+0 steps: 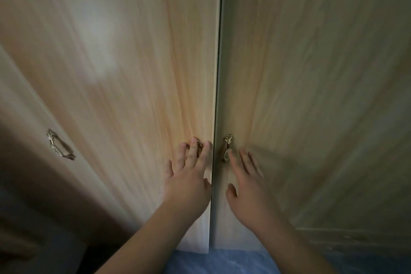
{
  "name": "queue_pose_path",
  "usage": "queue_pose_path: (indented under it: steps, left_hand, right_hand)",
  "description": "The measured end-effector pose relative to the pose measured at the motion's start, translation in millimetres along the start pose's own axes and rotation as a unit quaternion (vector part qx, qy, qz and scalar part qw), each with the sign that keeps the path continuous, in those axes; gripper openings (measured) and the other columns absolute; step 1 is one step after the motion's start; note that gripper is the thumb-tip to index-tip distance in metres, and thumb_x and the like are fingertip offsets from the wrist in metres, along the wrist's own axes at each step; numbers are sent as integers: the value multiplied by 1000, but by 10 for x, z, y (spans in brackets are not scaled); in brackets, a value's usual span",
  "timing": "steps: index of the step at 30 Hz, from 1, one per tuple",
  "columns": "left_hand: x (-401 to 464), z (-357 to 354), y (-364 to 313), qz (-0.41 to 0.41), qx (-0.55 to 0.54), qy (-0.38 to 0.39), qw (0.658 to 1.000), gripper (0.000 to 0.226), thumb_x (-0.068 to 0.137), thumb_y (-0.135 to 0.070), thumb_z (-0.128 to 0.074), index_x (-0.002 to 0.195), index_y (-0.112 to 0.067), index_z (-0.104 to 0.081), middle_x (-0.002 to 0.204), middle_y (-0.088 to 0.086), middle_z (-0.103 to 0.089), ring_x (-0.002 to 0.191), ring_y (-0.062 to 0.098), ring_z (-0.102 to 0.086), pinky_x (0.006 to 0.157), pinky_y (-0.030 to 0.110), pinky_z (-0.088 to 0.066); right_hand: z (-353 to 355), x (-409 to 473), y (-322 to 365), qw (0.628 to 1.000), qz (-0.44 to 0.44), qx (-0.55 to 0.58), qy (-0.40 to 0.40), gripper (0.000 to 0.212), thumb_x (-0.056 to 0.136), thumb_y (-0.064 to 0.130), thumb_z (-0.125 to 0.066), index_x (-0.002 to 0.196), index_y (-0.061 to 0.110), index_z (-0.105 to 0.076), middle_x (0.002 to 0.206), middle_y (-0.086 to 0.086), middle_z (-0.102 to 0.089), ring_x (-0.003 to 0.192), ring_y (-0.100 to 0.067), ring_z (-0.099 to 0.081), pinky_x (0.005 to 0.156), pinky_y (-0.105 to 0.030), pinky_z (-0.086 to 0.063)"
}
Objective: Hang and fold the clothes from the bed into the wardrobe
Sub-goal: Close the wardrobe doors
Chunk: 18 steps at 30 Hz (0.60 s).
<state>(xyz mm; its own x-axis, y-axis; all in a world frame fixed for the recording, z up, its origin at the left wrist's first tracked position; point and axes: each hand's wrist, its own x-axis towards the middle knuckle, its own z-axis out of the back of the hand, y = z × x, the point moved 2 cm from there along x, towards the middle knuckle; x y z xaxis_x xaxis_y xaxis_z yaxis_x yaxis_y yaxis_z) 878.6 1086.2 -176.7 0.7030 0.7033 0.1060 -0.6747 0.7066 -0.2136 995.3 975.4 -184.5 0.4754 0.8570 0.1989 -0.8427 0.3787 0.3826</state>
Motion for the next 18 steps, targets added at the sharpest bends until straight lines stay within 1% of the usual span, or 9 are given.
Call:
queue_pose_path:
  steps: [5, 7, 8, 10, 12, 15, 18]
  left_hand:
    - [233, -69, -18, 23, 6, 4, 1000, 87, 95, -32, -41, 148, -42, 27, 160, -7, 30, 148, 20, 26, 122, 53, -6]
    - [296, -94, -35, 33, 8, 6, 999, 89, 95, -31, -42, 148, -42, 28, 160, -7, 31, 148, 20, 27, 122, 54, -7]
    - [318, -100, -43, 37, 8, 5, 999, 89, 95, -30, -42, 148, -42, 29, 159, -8, 32, 148, 20, 27, 122, 54, -8]
    - [342, -120, -48, 43, 12, 5, 999, 91, 95, -30, -43, 147, -43, 30, 159, -8, 33, 147, 20, 28, 122, 54, -9]
    - [354, -127, -47, 47, 17, 10, 999, 92, 94, -29, -44, 147, -43, 30, 159, -8, 32, 147, 20, 28, 122, 54, -10]
    - [352, -134, -44, 46, 16, 13, 999, 93, 94, -26, -45, 147, -44, 29, 159, -8, 32, 147, 20, 28, 122, 54, -10]
    - [347, -88, -7, 34, 6, 23, 999, 91, 93, -25, -46, 149, -45, 23, 160, -8, 30, 148, 20, 26, 122, 54, -8]
  right_hand:
    - [-159, 219, -64, 999, 20, 4, 28, 85, 95, 30, -50, 158, 30, 7, 166, 5, 14, 152, -18, 16, 125, -41, -13]
    - [-226, 268, -80, 999, 20, -7, 35, 86, 95, 31, -50, 158, 26, 9, 166, 4, 17, 151, -18, 21, 125, -43, -12]
    - [-255, 288, -80, 999, 20, -13, 34, 87, 94, 32, -50, 159, 24, 8, 166, 1, 16, 151, -20, 22, 125, -45, -12]
    - [-326, 317, -83, 999, 24, -19, 26, 91, 90, 31, -53, 159, 20, 4, 167, -4, 9, 152, -23, 17, 123, -47, -17]
    - [-383, 329, -92, 999, 21, -13, 29, 95, 88, 32, -54, 158, 20, 8, 167, -6, 8, 153, -24, 14, 123, -49, -17]
    - [-421, 323, -90, 999, 21, -7, 37, 98, 91, 33, -52, 155, 25, 21, 165, -3, 20, 151, -21, 22, 124, -47, -10]
    - [-361, 316, -57, 999, 15, 4, 43, 95, 93, 32, -51, 156, 27, 20, 162, -1, 27, 151, -22, 21, 125, -45, -8]
